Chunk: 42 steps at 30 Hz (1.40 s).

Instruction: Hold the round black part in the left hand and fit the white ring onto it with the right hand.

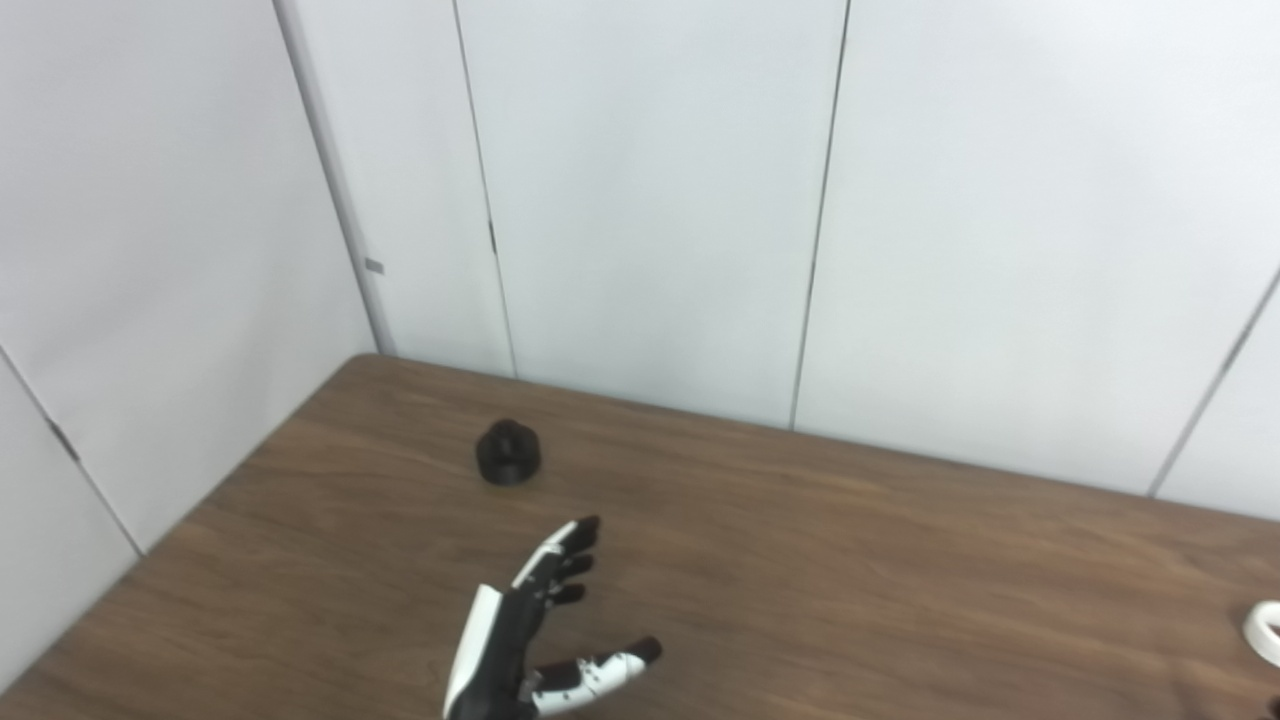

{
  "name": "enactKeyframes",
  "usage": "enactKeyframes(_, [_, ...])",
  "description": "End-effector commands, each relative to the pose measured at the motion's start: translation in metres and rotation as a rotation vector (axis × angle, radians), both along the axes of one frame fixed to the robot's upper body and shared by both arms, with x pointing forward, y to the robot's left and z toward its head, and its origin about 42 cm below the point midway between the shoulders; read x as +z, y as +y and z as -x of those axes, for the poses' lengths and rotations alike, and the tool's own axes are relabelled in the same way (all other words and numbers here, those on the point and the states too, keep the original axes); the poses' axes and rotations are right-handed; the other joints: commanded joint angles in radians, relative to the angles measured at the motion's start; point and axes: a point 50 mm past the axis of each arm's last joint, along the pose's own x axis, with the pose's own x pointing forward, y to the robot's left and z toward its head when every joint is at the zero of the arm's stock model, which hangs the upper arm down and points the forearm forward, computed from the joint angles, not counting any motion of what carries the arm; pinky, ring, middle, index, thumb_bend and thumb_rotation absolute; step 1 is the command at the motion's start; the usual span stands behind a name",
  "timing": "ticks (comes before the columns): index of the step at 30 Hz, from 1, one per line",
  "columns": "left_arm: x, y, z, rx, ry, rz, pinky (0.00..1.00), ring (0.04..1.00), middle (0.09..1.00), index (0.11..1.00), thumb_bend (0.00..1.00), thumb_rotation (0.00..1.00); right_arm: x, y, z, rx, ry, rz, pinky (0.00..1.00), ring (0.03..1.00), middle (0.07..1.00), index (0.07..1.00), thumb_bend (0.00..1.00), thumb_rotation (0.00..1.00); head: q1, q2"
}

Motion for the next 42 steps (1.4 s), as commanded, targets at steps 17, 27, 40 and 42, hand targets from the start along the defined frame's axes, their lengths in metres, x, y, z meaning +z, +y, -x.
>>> enactKeyframes(17, [0.041, 0.058, -0.045, 0.192, 0.064, -0.348, 0.84, 0.891, 0.889, 0.856, 0.84, 0.27, -0.016, 0.008, 0.018, -0.029, 0.091, -0.03, 1.0, 1.0, 1.0, 1.0, 0.63, 1.0, 0.005, 0.021])
enactKeyframes(27, [0.051, 0.095, -0.075, 0.253, 0.079, -0.562, 0.9, 0.936, 0.898, 0.851, 0.86, 0.31, -0.016, 0.007, 0.018, -0.024, 0.09, -0.03, 1.0, 1.0, 1.0, 1.0, 0.65, 1.0, 0.007, 0.021])
enactKeyframes(40, [0.03, 0.131, -0.127, 0.327, 0.207, -0.706, 1.0, 0.986, 0.934, 0.82, 0.93, 0.41, -0.016, 0.006, 0.017, -0.02, 0.09, -0.027, 1.0, 1.0, 1.0, 1.0, 0.64, 1.0, 0.0, 0.027])
enactKeyframes(42, [0.027, 0.134, -0.134, 0.332, 0.224, -0.709, 1.0, 0.984, 0.931, 0.822, 0.92, 0.41, -0.016, 0.005, 0.017, -0.015, 0.09, -0.026, 1.0, 1.0, 1.0, 1.0, 0.65, 1.0, -0.001, 0.028])
